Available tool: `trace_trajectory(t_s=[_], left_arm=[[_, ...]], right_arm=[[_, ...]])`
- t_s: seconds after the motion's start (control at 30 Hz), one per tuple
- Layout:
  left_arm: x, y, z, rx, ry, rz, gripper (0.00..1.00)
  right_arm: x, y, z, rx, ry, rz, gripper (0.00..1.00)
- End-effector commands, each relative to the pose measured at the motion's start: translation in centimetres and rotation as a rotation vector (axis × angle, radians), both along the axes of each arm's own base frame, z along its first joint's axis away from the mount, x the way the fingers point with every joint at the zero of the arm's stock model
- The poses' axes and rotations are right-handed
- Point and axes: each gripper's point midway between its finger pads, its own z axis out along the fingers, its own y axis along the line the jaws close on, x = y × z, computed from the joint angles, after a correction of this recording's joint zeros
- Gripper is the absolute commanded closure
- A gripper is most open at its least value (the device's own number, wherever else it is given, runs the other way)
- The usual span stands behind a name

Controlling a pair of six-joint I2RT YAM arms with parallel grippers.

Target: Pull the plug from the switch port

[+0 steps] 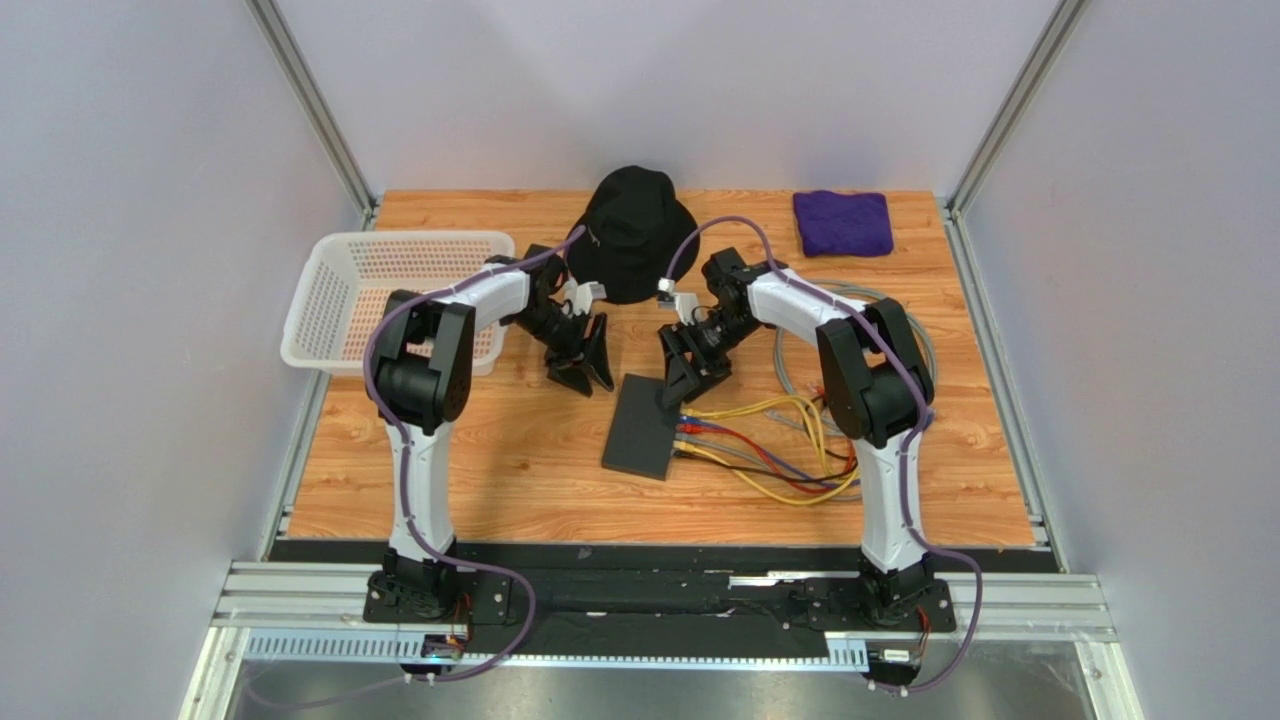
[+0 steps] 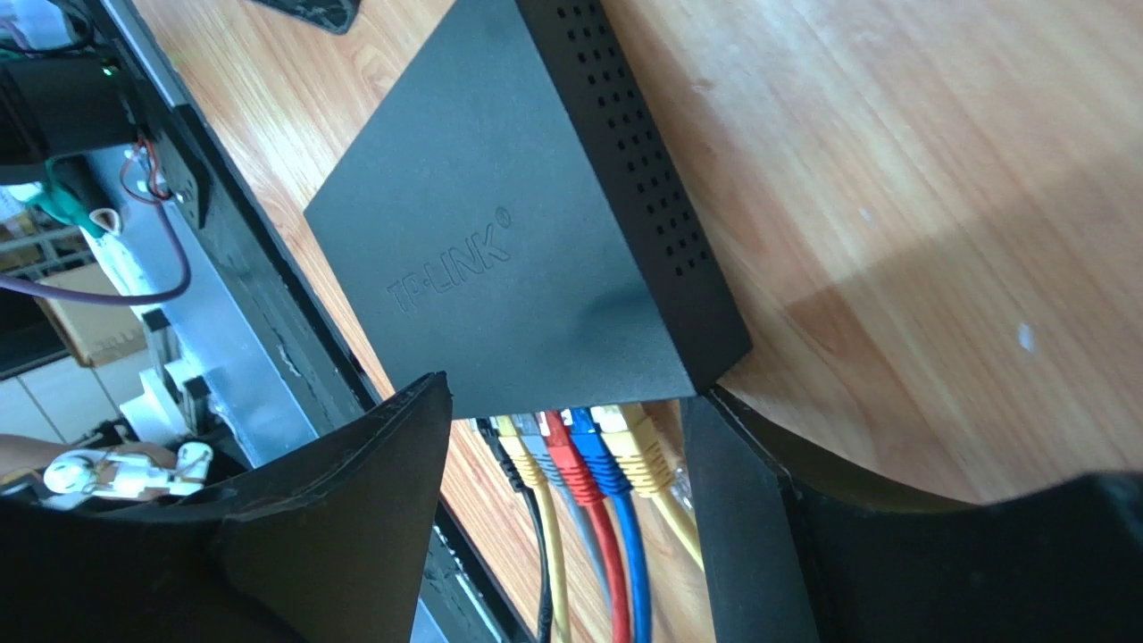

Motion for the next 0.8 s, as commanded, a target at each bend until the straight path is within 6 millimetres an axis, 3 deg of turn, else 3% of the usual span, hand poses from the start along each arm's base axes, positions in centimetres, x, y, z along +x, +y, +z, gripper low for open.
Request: trace_trajectory(t_s=[0.0, 0.13, 0.43, 0.57, 0.77], left_arm=[[0.9, -0.2, 2.2, -0.036, -0.087, 0.006, 0.39], [0.6, 0.1, 2.2, -0.024, -0.093, -0.002, 0.39], [-0.8, -0.9, 0.8, -0.075, -0.004, -0.018, 0.39], [-1.0, -0.1, -1.2, 0.0, 0.048, 0.0, 0.4], [-1.5, 0.5, -2.7, 0.057, 0.078, 0.012, 0.46]], right_arm=[[0.8, 3.9, 2.1, 0.098, -0.03, 0.029, 0.34], [2.4, 5.6, 2.5, 0.102, -0.075, 0.034, 0.34], [1.6, 1.6, 0.5, 0.062, -0.029, 0.013, 0.35], [1.2, 1.5, -0.6, 0.064, 0.004, 0.03, 0.39], [1.6, 1.9, -2.0, 0.076, 0.021, 0.041, 0.43]])
